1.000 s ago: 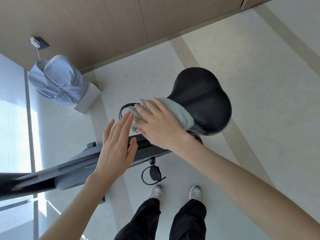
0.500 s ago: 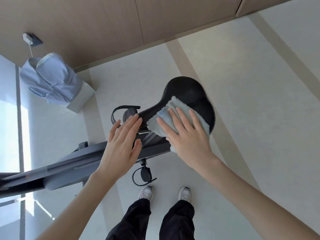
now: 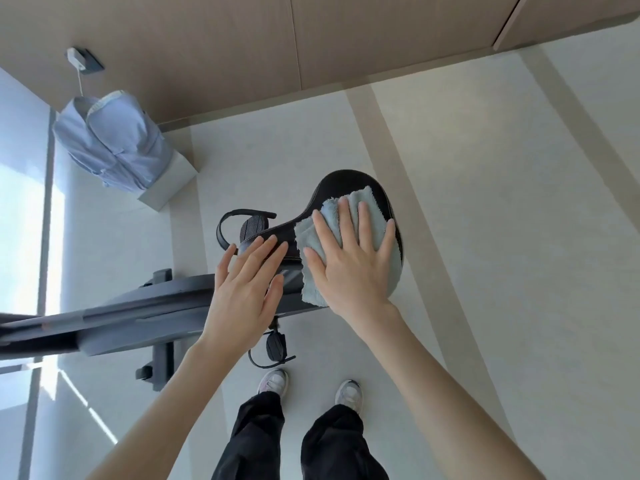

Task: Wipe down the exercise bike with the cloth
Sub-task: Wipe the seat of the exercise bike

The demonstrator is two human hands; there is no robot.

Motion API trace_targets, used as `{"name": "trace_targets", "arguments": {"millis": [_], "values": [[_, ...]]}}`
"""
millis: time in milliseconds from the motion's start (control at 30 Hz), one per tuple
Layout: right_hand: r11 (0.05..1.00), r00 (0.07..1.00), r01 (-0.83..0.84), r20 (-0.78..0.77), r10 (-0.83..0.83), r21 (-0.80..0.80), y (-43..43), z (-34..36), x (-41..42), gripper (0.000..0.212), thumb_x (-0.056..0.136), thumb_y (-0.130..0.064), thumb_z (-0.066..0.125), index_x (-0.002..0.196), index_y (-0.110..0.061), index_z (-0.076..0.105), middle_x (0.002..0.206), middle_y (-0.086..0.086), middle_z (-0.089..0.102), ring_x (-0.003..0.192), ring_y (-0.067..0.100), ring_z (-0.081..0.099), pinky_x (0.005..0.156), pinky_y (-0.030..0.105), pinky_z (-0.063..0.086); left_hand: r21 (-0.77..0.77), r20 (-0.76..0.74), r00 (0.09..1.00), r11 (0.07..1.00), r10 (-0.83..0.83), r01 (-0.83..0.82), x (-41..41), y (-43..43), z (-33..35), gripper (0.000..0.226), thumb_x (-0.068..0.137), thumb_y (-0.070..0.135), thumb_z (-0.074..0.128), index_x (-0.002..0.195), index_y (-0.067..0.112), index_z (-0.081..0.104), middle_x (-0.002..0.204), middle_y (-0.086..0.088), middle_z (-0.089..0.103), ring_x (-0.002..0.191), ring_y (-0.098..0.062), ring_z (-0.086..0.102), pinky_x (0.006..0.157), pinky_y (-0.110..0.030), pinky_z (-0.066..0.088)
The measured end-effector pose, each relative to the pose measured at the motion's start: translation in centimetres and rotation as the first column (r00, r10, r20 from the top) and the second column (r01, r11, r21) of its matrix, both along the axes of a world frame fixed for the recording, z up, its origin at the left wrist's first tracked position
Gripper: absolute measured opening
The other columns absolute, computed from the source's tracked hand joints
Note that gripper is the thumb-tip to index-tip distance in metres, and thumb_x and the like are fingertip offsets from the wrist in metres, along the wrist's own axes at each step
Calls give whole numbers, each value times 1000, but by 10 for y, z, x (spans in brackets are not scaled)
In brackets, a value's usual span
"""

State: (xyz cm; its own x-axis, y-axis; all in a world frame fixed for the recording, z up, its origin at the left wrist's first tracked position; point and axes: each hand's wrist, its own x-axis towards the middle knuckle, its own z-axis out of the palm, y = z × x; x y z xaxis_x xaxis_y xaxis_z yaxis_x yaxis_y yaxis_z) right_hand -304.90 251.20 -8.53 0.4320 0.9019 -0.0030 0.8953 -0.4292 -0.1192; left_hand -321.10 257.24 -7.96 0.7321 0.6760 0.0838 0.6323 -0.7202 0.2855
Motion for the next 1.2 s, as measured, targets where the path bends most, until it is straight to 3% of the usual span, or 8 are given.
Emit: {"name": "trace_targets", "arguments": {"millis": [100,233,333,433,700,867,967,1200], "values": [[999,998,-12,-68,9,-33,24,2,9,52,96,-46,29,144,-27,29,156,8,17,144,29,6,109,64,5,-23,11,998,998,61,-61,5,-5,0,46,99,30,29,138,14,48,142,-5,47,137,-20,34,116,-46,15],[996,989,19,-141,-32,-90,74,5,30,46,96,-40,28,137,-24,40,155,6,18,144,26,2,109,61,-5,-32,-7,995,994,100,-101,8,-7,3,46,98,30,28,137,16,49,142,-4,47,137,-19,36,116,-45,14],[988,982,41,-179,-68,-147,104,11,50,44,94,-37,26,125,-20,52,143,6,40,136,24,24,110,52,11,-27,-30,994,994,104,-105,8,-6,5,46,98,29,29,136,16,51,140,-3,49,136,-18,38,116,-47,15],[986,962,60,-255,-99,-155,110,15,63,46,91,-40,29,120,-17,55,128,8,53,120,27,43,98,43,27,-17,-43,995,996,86,-87,7,-4,7,45,97,27,30,134,16,52,139,-3,50,134,-19,40,115,-48,17],[956,897,293,-339,-282,-19,24,12,52,73,81,-68,39,142,-35,18,136,12,37,115,35,44,86,43,42,-31,-47,996,996,78,-80,9,-4,15,46,97,28,29,132,14,54,136,-4,53,132,-21,43,115,-47,16],[966,937,260,-244,-251,4,-48,11,16,72,89,-53,41,149,-23,15,148,23,21,119,39,44,89,46,48,-48,-22,997,996,80,-81,9,-6,16,47,97,29,29,133,12,54,137,-6,52,133,-21,41,116,-46,14],[957,934,287,-234,-269,45,-69,5,-3,67,92,-39,48,147,-10,23,147,31,20,107,44,51,93,49,45,-56,-7,997,996,75,-76,9,-8,15,48,97,30,29,133,10,53,139,-8,50,134,-23,40,116,-47,16],[948,938,313,-174,-300,53,-21,2,2,58,98,-41,32,146,-8,27,151,25,21,136,46,22,112,52,21,-82,4,997,994,77,-77,9,-10,12,50,97,32,28,135,9,51,142,-9,46,137,-23,36,116,-47,17]]}}
